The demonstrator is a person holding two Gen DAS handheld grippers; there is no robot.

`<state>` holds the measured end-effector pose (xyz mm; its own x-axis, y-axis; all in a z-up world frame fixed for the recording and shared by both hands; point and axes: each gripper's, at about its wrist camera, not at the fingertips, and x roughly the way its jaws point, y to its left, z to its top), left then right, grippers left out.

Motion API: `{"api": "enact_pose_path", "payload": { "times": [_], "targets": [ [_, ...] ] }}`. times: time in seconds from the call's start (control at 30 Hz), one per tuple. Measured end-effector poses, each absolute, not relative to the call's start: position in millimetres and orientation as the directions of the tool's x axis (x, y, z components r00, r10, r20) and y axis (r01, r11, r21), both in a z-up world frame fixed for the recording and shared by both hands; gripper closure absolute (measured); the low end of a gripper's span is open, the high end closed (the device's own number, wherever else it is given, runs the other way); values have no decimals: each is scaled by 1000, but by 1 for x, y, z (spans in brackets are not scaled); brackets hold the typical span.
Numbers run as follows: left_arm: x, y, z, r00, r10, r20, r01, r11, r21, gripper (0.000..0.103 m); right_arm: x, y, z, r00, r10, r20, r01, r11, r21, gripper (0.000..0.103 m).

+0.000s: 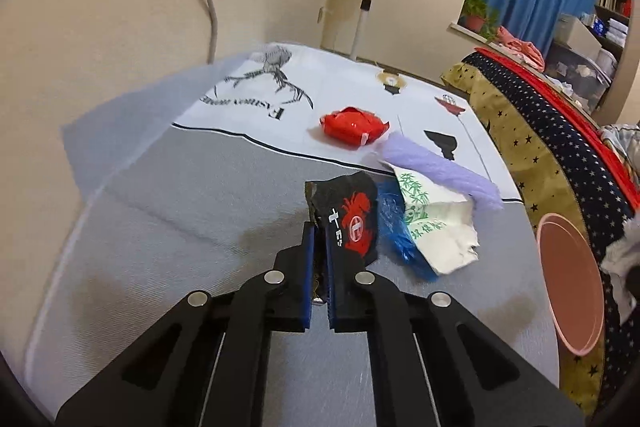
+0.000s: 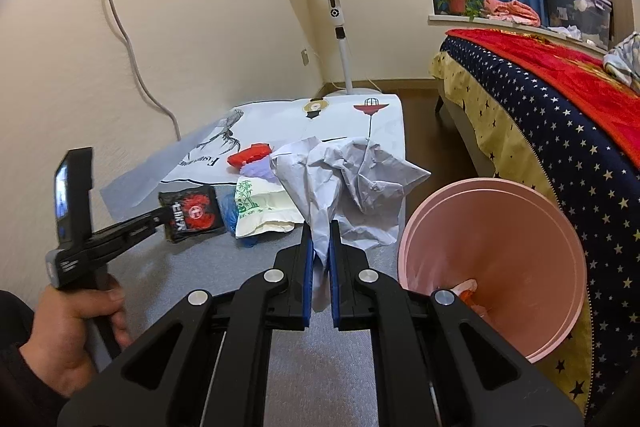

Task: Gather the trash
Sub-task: 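Carry the packet in the left tool and white paper in the right tool over the bin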

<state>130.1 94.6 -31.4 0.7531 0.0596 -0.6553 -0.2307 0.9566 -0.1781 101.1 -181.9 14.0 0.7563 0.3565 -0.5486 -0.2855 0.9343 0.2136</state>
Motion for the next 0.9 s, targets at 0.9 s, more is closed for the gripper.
{"api": "enact_pose_path", "payload": {
  "times": [0.9],
  "targets": [
    [59, 49, 34, 847, 15, -532, -78, 992, -96, 99, 80, -197, 48, 811, 329, -483, -272, 944, 186, 96]
  ]
}}
